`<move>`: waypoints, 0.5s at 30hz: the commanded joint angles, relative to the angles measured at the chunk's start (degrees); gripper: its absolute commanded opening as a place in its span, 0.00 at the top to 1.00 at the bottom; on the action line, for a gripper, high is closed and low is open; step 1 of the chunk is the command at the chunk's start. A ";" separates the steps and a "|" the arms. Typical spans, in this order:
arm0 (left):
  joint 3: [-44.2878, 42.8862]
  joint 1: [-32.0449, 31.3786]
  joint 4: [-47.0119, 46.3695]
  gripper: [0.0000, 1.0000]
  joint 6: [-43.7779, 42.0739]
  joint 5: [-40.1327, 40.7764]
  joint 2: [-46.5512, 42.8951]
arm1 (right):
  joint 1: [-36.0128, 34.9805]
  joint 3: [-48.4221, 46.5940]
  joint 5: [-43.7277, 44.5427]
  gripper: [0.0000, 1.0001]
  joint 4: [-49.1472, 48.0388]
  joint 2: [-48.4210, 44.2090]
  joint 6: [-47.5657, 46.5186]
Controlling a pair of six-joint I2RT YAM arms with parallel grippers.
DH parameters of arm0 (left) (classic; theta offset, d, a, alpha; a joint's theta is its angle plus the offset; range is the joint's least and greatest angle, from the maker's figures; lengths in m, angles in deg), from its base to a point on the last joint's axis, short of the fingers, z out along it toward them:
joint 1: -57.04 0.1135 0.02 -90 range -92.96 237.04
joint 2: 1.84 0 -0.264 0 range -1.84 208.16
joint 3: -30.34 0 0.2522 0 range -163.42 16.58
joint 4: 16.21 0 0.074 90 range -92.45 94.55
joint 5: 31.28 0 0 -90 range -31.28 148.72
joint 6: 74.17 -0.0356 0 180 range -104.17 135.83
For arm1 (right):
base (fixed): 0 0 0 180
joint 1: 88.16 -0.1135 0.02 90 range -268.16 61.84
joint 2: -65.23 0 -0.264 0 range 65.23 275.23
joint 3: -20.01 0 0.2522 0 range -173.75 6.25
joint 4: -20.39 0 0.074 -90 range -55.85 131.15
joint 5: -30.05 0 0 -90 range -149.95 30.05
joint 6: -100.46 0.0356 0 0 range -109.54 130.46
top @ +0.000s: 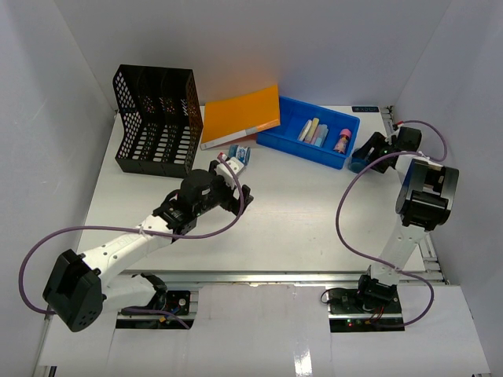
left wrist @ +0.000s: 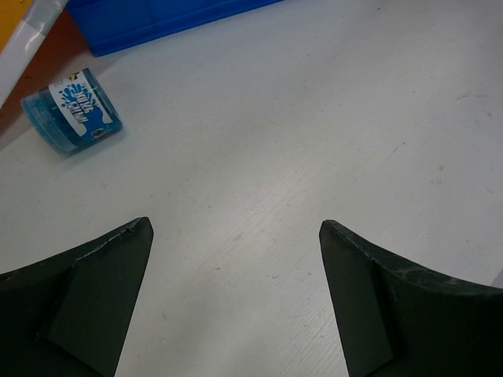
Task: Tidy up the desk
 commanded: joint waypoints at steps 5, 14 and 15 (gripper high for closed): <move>1.04 1.78 -4.98 0.02 7.21 -9.59 -3.04 | 0.49 9.82 -4.96 0.90 4.55 -14.44 -14.71; 1.14 1.81 -4.14 0.02 6.39 -8.46 -4.94 | -0.25 9.55 -10.20 0.92 5.70 -26.61 -18.52; 1.09 1.81 -4.09 0.02 6.31 -8.38 -4.99 | -0.57 8.45 -10.31 0.92 5.59 -26.78 -18.20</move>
